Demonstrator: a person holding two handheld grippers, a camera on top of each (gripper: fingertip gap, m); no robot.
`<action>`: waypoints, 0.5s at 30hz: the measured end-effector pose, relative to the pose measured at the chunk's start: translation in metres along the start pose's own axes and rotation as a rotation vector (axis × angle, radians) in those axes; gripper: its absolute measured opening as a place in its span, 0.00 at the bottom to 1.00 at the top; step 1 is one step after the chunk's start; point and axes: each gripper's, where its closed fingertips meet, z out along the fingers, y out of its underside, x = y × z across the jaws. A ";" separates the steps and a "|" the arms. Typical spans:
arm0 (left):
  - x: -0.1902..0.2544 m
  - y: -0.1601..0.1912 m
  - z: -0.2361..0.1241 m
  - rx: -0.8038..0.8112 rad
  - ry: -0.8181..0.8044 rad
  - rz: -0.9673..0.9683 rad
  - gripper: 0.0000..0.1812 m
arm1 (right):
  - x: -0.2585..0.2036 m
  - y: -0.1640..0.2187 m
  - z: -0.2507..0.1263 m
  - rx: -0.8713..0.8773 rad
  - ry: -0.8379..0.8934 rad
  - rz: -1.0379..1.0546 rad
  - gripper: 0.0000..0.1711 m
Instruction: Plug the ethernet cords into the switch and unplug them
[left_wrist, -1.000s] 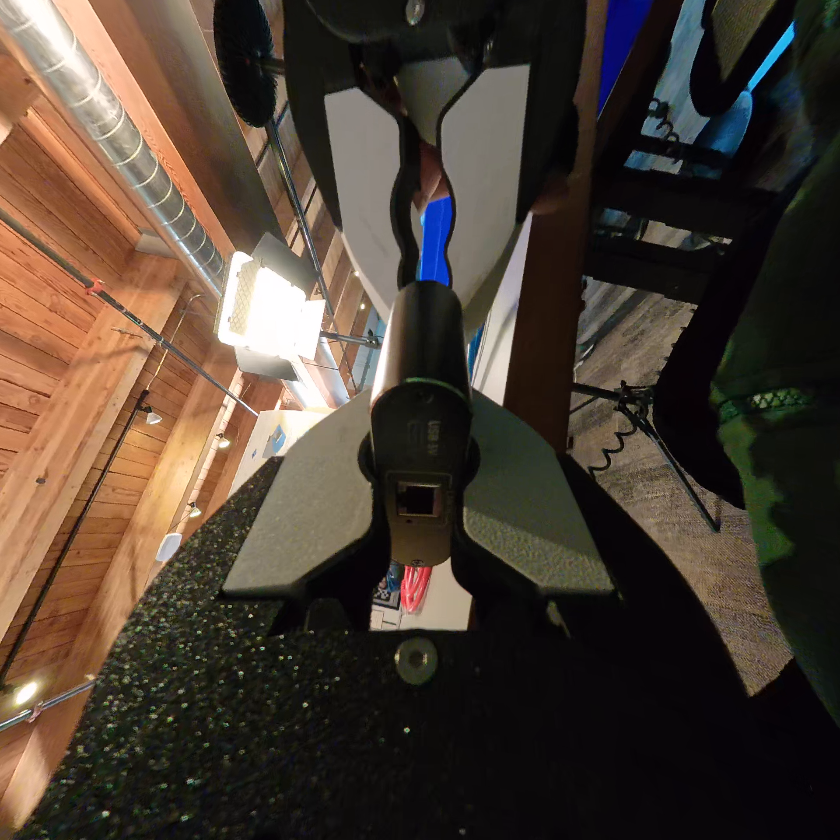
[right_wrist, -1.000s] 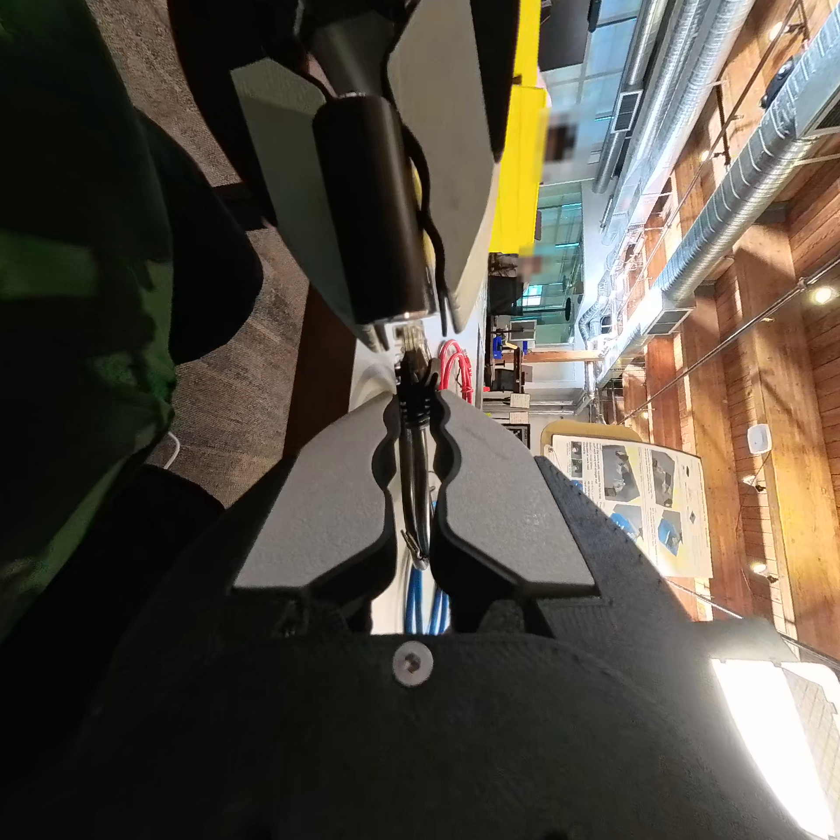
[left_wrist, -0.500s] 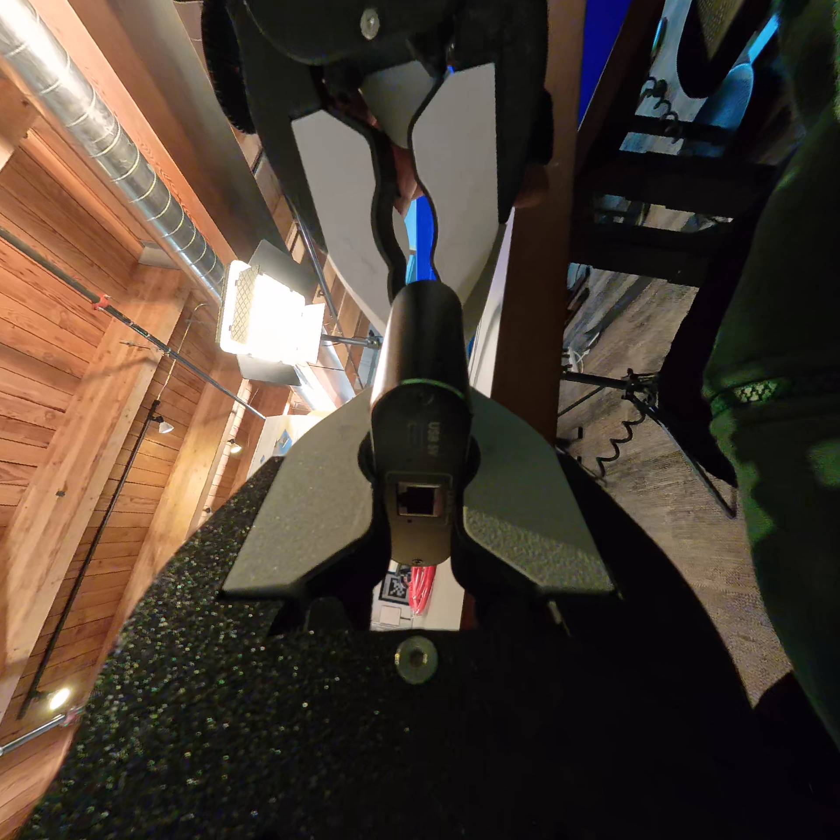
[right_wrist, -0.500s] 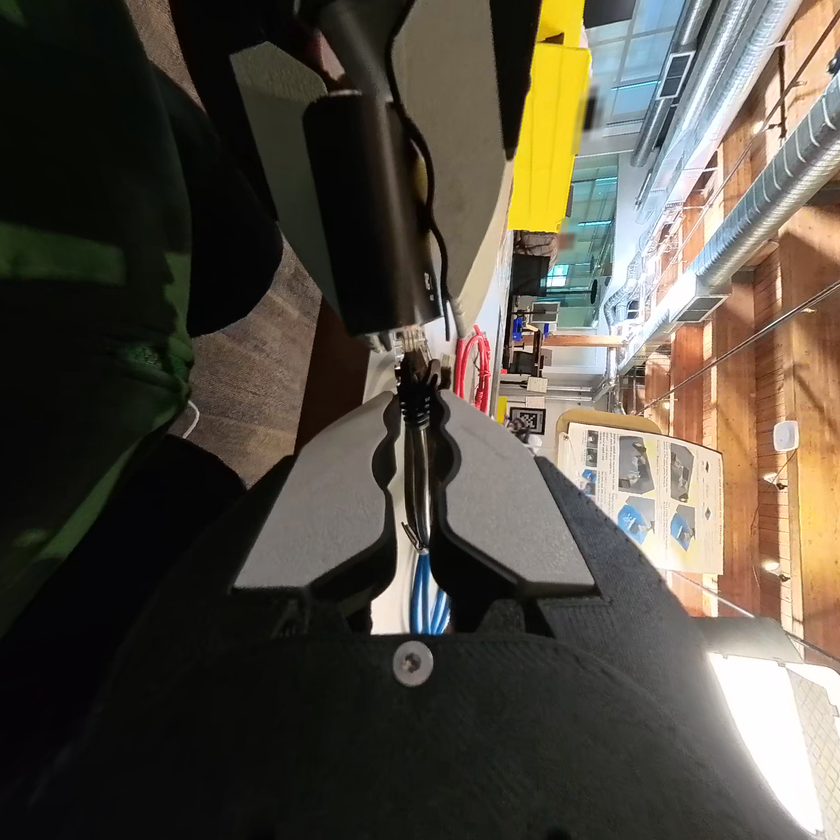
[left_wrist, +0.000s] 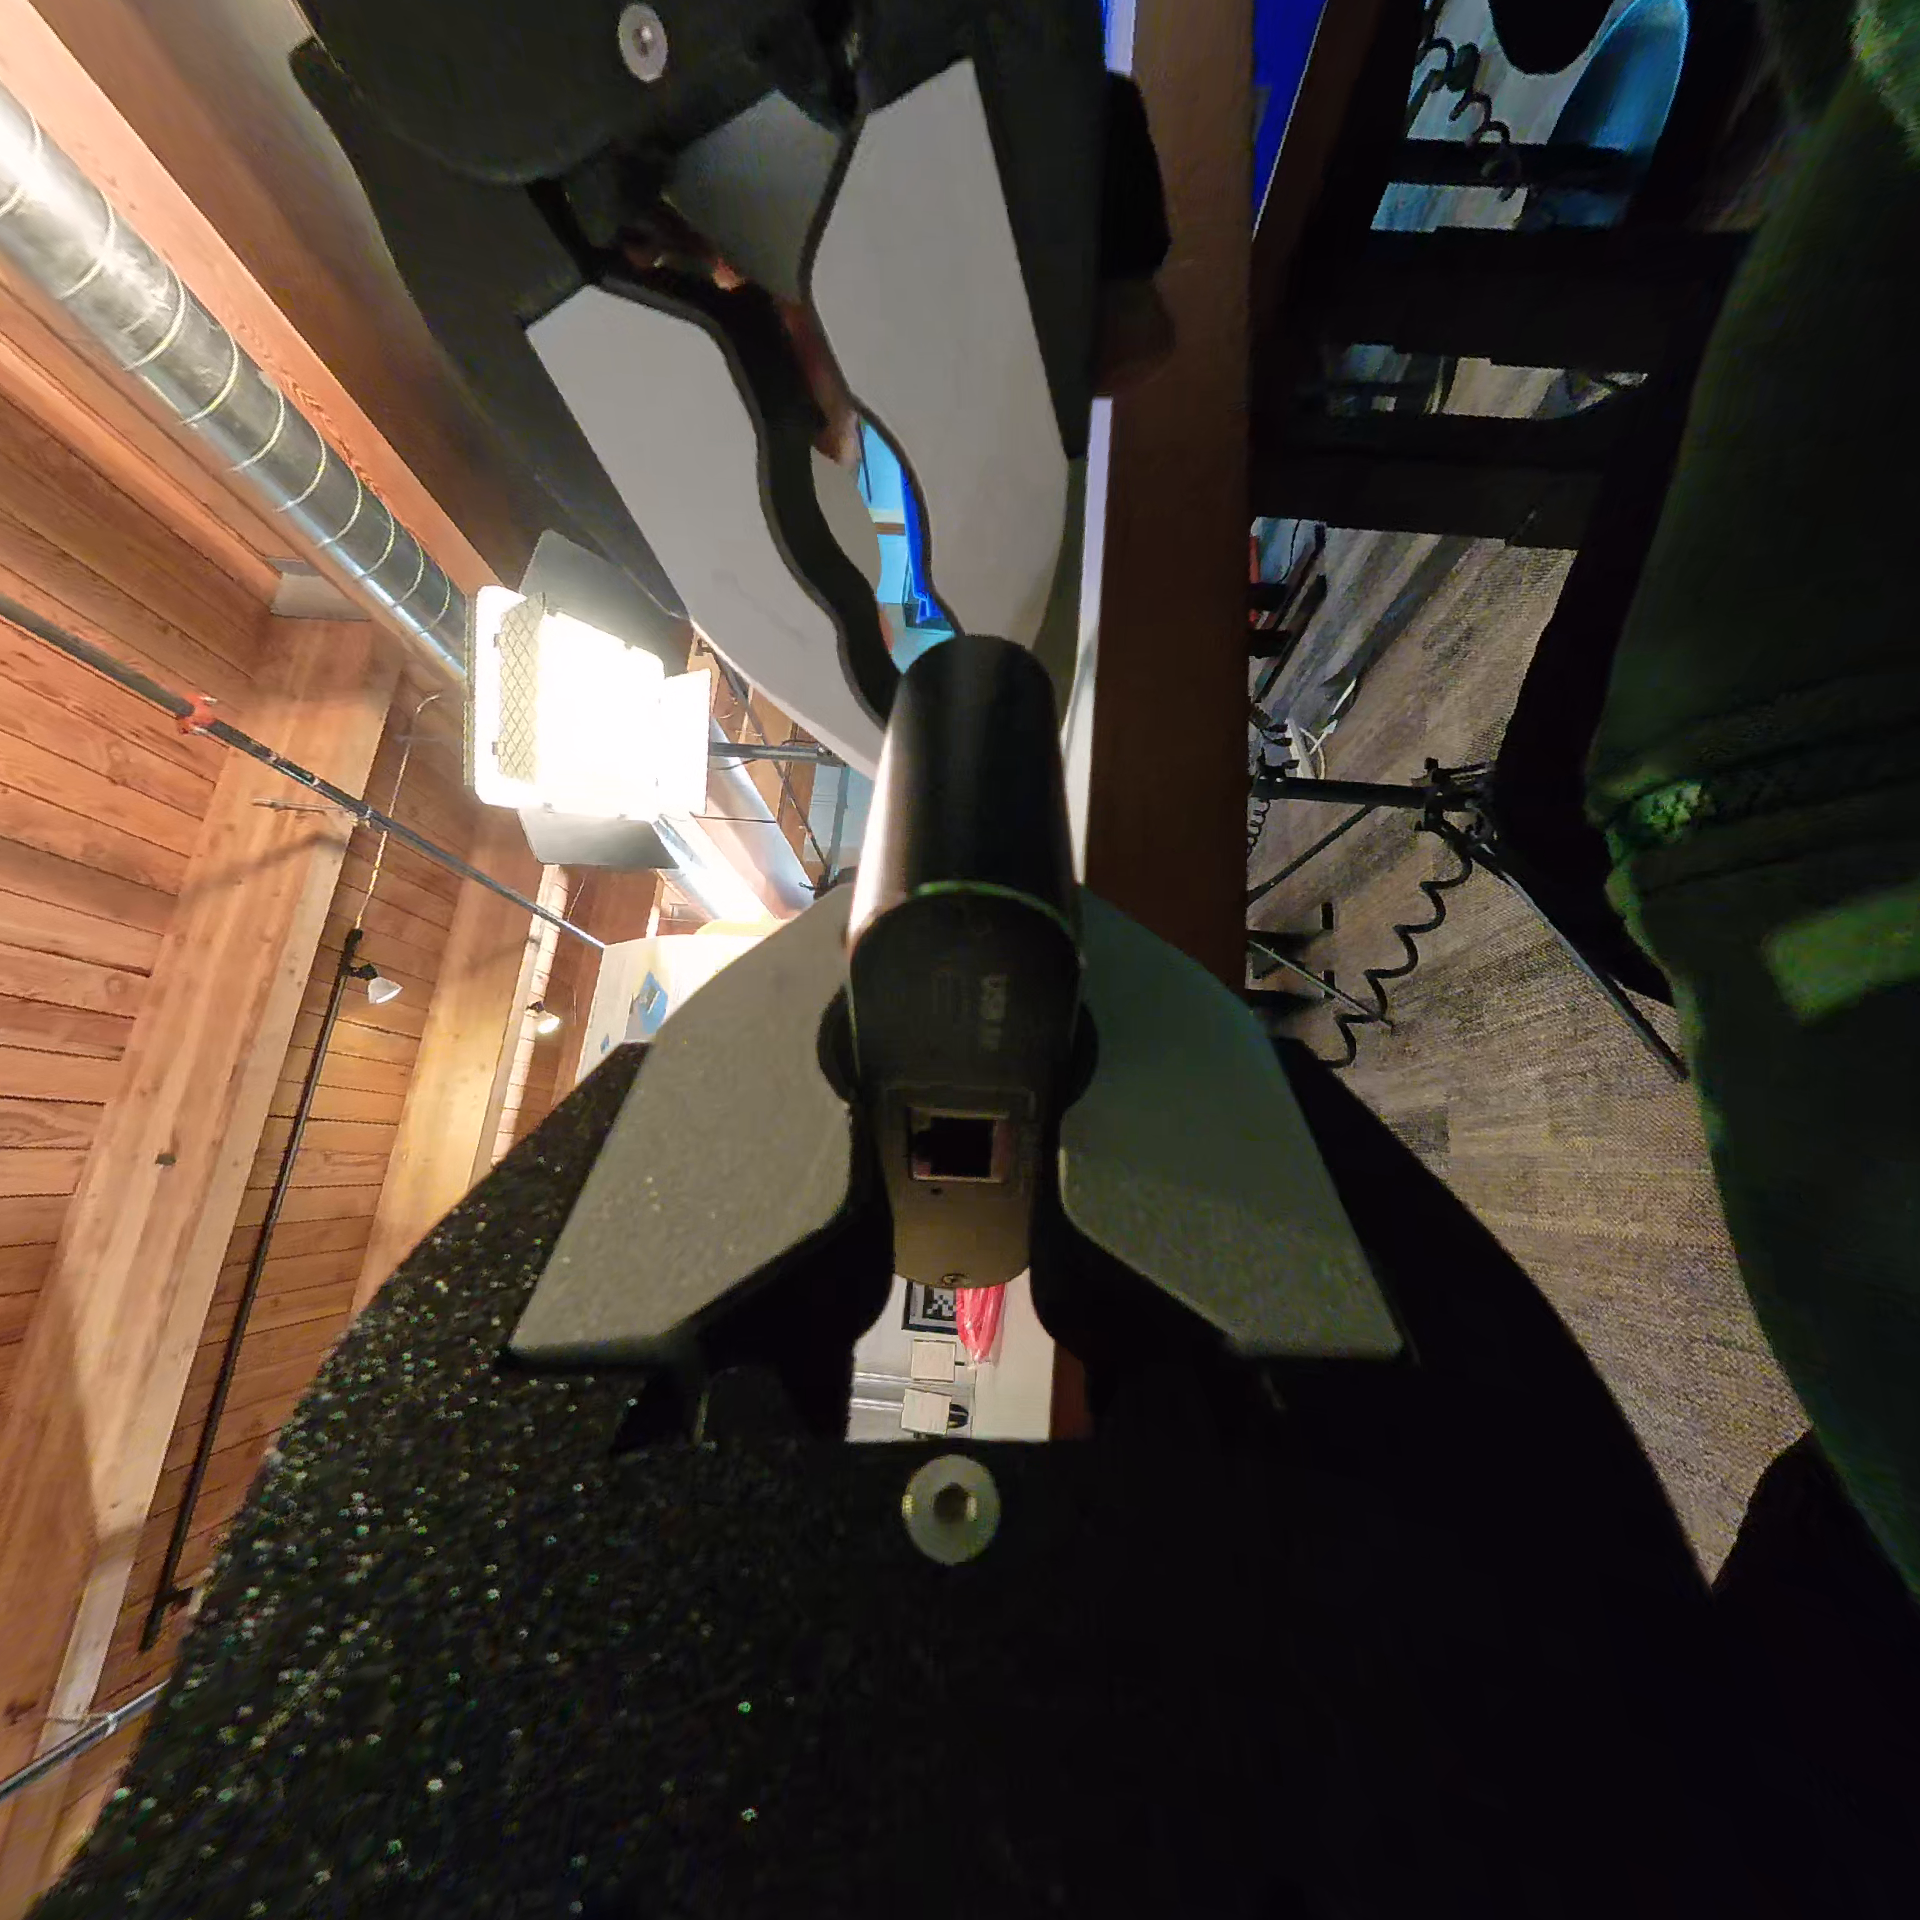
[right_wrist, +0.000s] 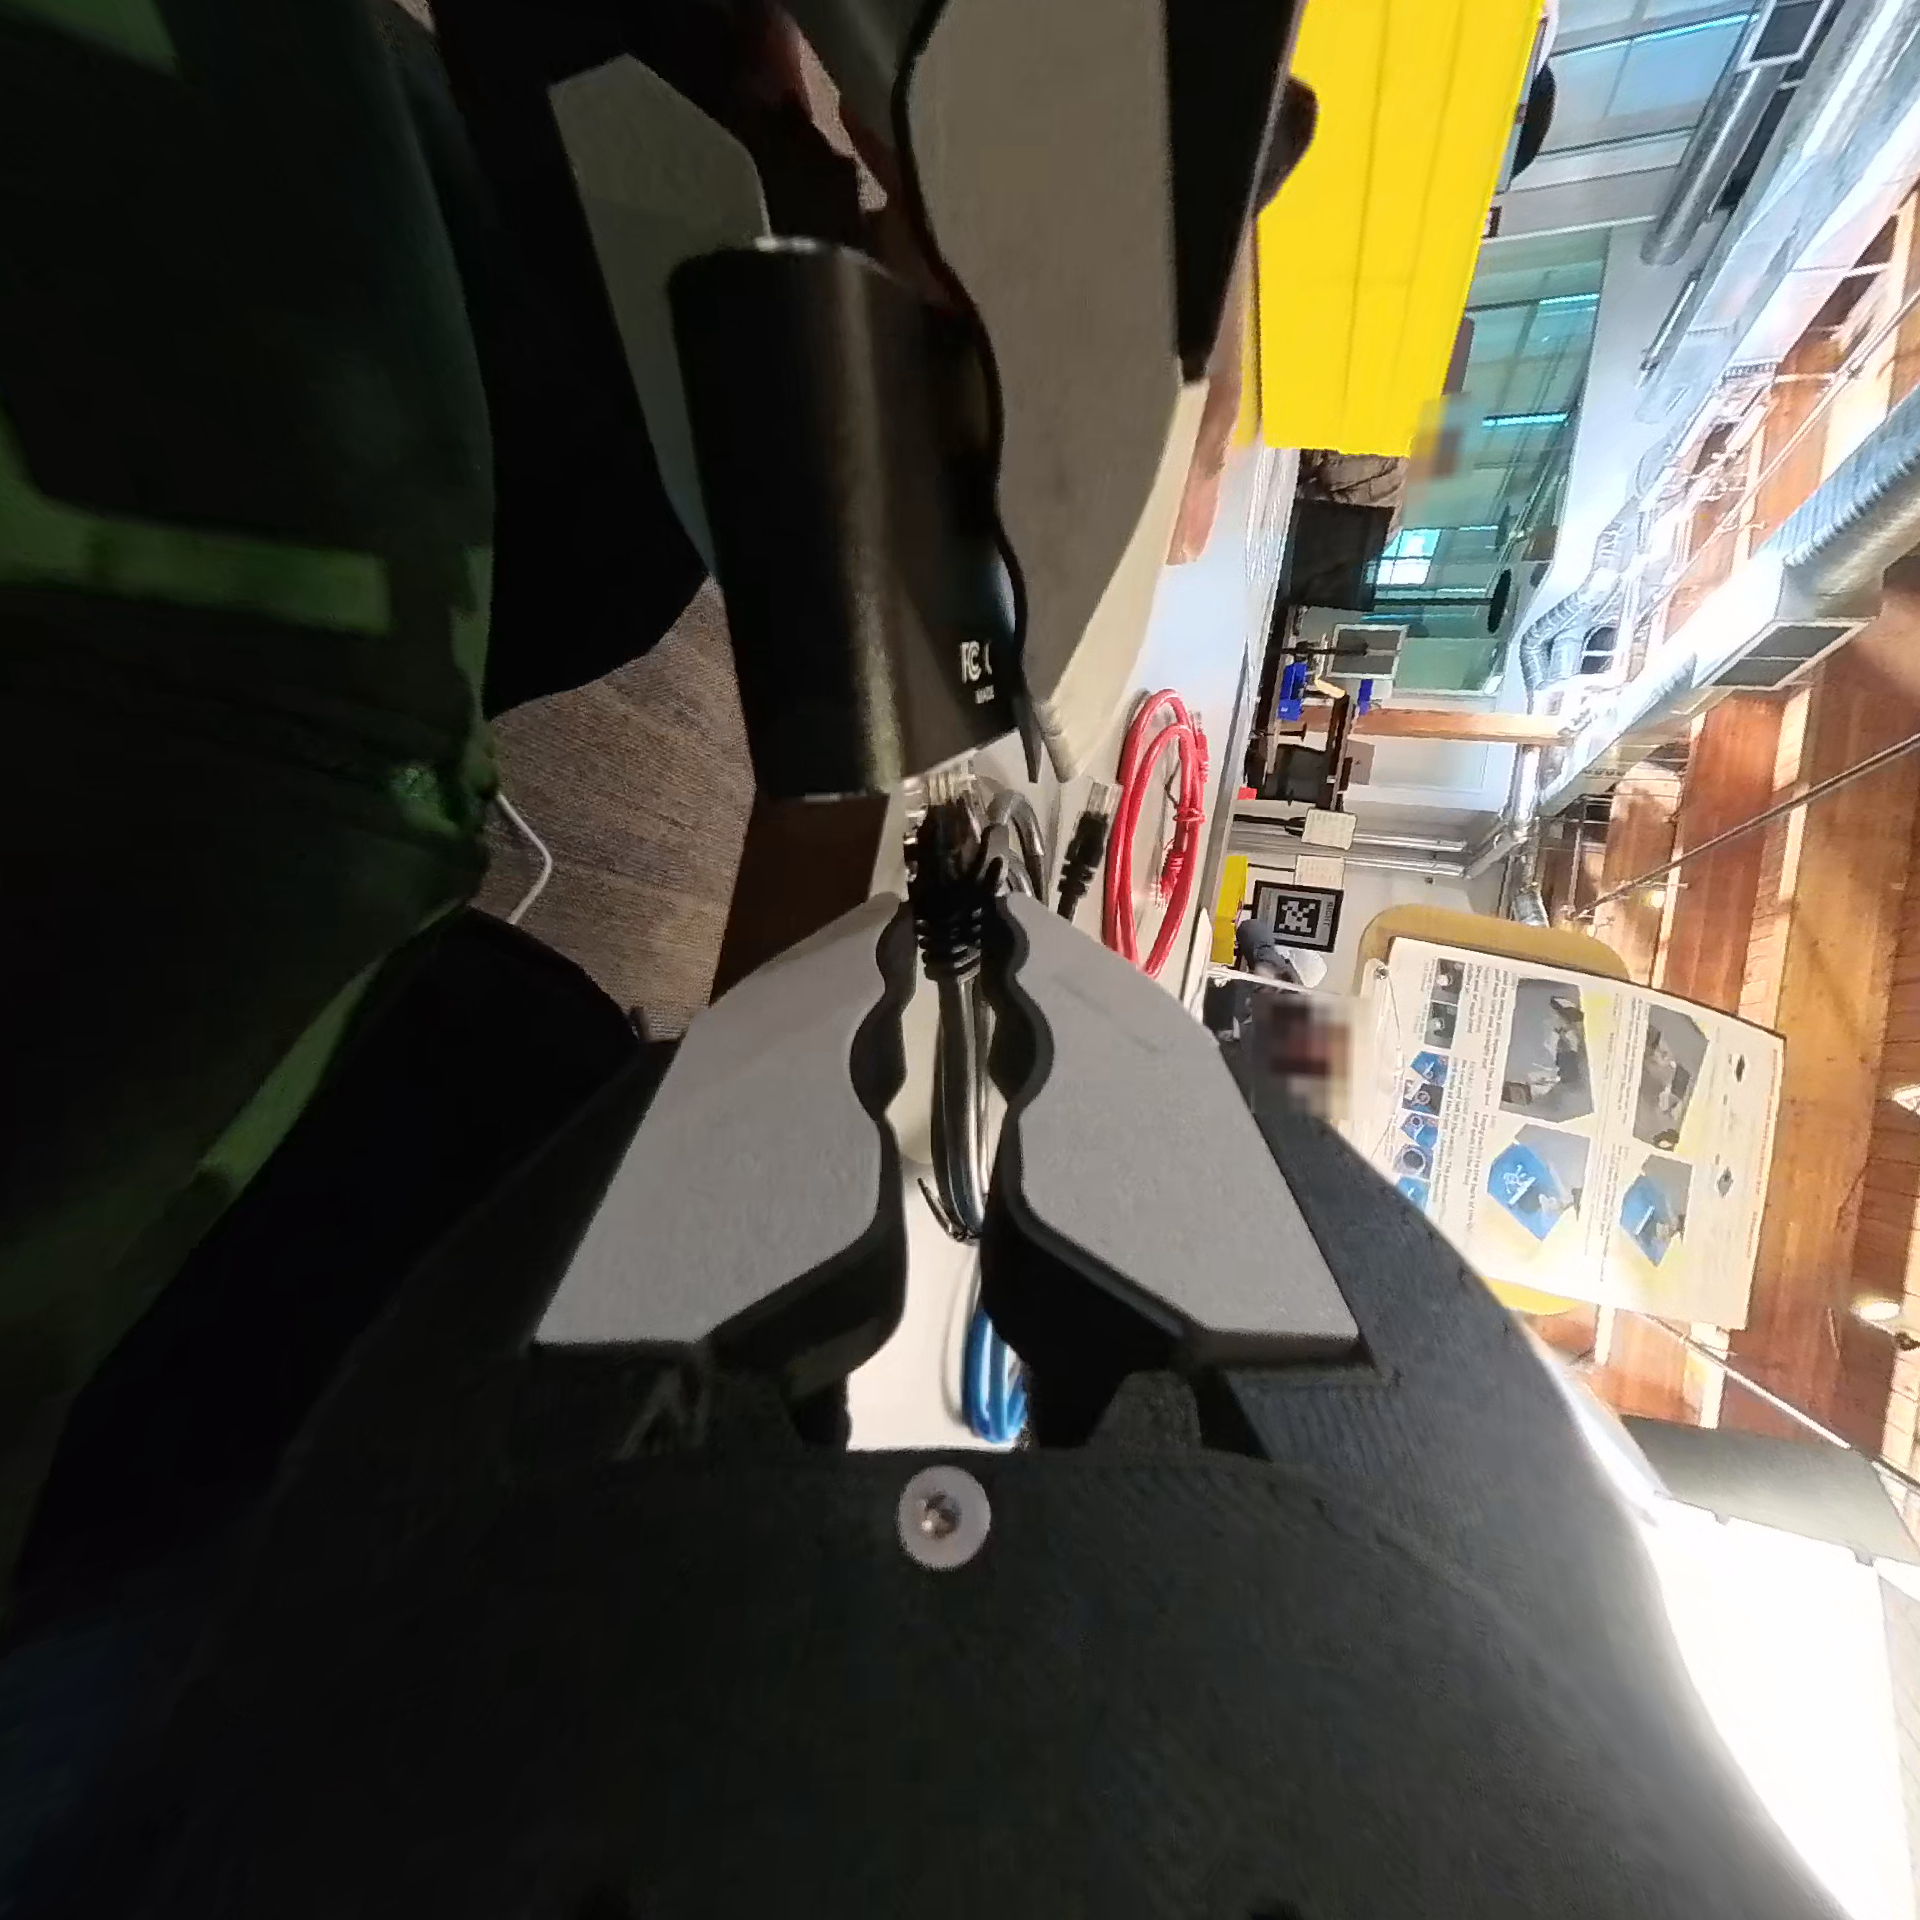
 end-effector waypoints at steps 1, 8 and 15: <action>0.000 0.000 0.000 0.001 -0.001 -0.003 0.15 | 0.000 0.000 0.000 0.003 -0.001 -0.006 0.07; -0.003 0.000 -0.002 0.007 -0.020 -0.017 0.15 | 0.001 -0.001 -0.003 0.009 -0.035 0.054 0.07; -0.004 0.001 -0.004 0.015 -0.034 -0.040 0.15 | 0.003 -0.003 -0.004 0.000 -0.041 0.058 0.07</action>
